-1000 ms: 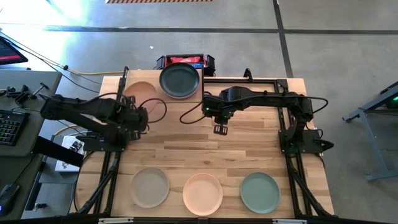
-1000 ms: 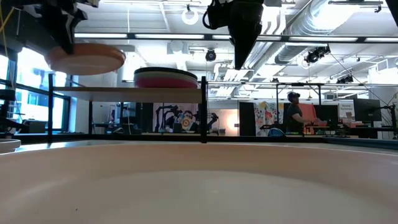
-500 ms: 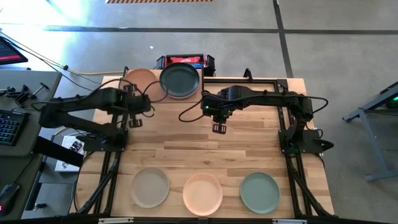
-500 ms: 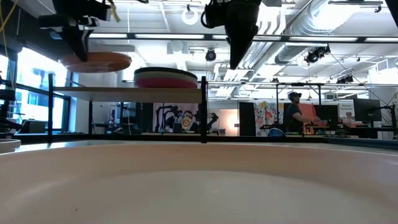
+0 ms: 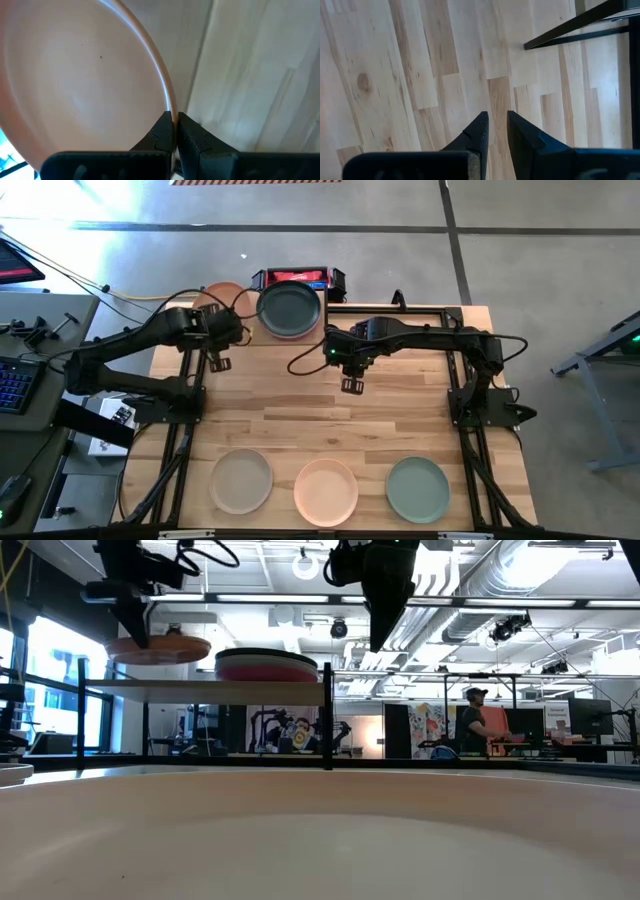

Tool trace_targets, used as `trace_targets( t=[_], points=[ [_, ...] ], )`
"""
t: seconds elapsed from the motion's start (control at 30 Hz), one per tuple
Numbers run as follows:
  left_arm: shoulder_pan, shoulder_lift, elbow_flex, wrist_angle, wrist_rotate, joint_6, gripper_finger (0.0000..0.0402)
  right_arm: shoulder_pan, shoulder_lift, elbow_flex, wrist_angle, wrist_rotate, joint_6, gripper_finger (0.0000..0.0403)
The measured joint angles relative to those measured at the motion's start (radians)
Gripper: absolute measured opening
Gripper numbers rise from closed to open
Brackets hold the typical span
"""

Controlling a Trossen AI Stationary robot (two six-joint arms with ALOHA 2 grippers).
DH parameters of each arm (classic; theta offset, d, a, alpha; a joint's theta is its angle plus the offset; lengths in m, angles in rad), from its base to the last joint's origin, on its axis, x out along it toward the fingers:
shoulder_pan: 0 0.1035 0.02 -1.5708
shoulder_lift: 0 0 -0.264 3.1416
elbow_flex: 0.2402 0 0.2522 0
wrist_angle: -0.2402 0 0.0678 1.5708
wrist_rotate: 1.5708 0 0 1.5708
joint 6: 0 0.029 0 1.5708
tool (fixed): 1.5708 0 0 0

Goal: Place and stack plates onto a shelf
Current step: Put the brown plate on the shelf

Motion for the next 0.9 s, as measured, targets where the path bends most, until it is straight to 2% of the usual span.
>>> trace_targets(
  t=[0.17,0.53,0.9],
  points=[
    [0.042,0.041,0.0,0.059,0.016,0.061,0.0001,0.0,0.0,0.0,0.0,0.0,0.0,0.0046],
    [0.118,0.132,0.0,0.055,0.023,0.097,0.0001,0.0,0.0,0.0,-0.008,0.0,0.0,0.0046],
    [0.127,0.199,-0.001,0.087,0.053,0.13,0.0001,0.0,0.0,0.0,-0.008,0.0,-0.024,0.0046]
  ],
)
